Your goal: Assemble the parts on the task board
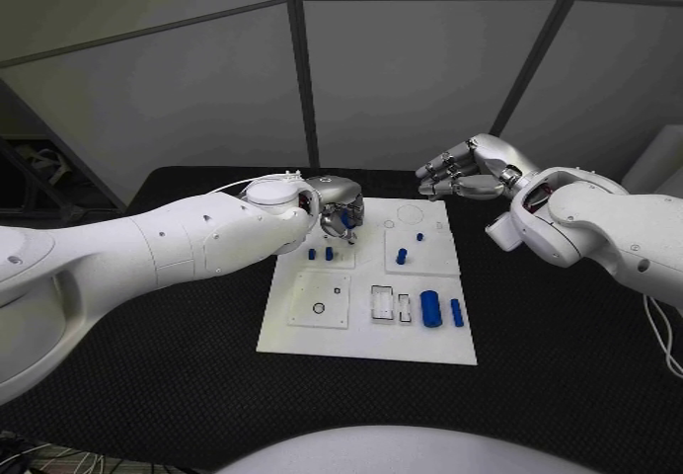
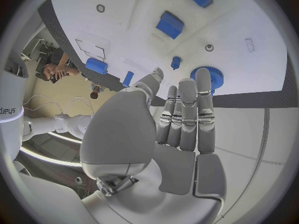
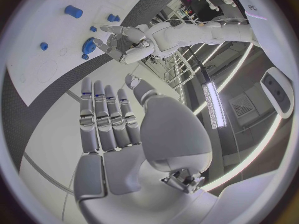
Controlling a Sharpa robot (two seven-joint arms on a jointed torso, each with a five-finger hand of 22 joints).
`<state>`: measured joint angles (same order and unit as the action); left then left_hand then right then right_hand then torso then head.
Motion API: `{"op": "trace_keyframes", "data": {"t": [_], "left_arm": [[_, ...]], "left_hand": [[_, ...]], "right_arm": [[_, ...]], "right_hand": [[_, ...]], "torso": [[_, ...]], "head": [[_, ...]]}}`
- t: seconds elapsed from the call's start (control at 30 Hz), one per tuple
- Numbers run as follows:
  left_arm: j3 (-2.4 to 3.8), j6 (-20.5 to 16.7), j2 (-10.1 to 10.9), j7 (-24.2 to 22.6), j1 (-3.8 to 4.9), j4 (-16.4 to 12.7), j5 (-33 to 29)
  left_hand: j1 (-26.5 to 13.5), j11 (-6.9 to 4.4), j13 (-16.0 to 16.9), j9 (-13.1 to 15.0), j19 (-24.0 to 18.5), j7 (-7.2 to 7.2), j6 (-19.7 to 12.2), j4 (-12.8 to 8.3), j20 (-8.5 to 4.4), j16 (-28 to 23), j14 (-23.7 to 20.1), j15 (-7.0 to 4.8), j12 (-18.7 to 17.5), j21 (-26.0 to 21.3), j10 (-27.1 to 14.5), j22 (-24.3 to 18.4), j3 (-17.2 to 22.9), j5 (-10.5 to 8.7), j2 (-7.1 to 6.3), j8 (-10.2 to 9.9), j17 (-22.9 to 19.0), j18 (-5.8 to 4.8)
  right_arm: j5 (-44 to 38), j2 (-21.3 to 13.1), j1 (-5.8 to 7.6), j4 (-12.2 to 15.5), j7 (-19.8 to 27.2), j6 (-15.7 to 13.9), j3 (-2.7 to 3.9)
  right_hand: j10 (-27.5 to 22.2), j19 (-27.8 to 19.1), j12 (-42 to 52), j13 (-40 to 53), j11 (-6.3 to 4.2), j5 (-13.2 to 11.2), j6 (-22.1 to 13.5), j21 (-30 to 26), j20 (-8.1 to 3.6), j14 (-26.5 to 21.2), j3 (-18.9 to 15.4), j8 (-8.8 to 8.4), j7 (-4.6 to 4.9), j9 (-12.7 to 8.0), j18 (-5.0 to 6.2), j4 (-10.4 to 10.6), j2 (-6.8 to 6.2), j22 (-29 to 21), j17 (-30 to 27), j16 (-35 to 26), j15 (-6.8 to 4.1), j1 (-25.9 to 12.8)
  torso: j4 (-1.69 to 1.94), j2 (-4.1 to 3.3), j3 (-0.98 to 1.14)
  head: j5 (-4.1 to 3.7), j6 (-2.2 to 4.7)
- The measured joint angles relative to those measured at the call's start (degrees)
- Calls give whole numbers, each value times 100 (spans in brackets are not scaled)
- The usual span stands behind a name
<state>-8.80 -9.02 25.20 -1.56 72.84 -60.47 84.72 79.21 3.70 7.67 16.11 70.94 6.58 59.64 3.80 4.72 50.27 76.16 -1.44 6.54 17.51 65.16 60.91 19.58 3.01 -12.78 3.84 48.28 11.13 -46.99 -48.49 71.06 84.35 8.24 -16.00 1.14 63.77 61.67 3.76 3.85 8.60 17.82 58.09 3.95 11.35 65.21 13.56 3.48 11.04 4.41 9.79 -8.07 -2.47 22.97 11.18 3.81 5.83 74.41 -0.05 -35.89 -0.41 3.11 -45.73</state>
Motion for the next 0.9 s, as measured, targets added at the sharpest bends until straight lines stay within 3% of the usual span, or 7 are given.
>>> {"op": "trace_keyframes", "data": {"t": [0.23,0.53,0.9], "left_arm": [[-1,205,-92,-3,-34,216,130],[-1,335,-160,-31,-51,386,195],[1,462,-244,-82,-68,444,220]], "left_hand": [[70,-23,-106,-84,93,-15,108,15,-30,720,146,-30,-14,537,112,400,-15,0,119,0,532,-3],[154,-21,-195,-148,215,-19,226,0,-30,1161,249,-29,-14,1213,245,814,115,0,202,0,817,-4],[200,-31,-274,-212,256,-35,292,-24,-31,1429,310,-11,-14,1659,337,1119,216,0,247,0,973,-3]], "right_arm": [[-8,16,0,-1,3,0,0],[-14,37,0,-5,5,1,1],[-16,62,0,-8,8,2,1]], "right_hand": [[0,0,0,0,0,0,0,0,0,0,17,0,0,0,1,17,0,-7,-5,0,0,0],[0,0,0,0,0,0,0,0,0,0,17,0,0,0,1,17,0,-6,-5,0,0,0],[0,0,0,0,0,0,0,0,0,0,17,0,0,0,1,17,0,-6,-5,0,0,0]], "torso": [[-3,-3,2],[2,-4,4],[12,-3,7]], "head": [[-5,-24],[-11,-53],[-19,-77]]}}
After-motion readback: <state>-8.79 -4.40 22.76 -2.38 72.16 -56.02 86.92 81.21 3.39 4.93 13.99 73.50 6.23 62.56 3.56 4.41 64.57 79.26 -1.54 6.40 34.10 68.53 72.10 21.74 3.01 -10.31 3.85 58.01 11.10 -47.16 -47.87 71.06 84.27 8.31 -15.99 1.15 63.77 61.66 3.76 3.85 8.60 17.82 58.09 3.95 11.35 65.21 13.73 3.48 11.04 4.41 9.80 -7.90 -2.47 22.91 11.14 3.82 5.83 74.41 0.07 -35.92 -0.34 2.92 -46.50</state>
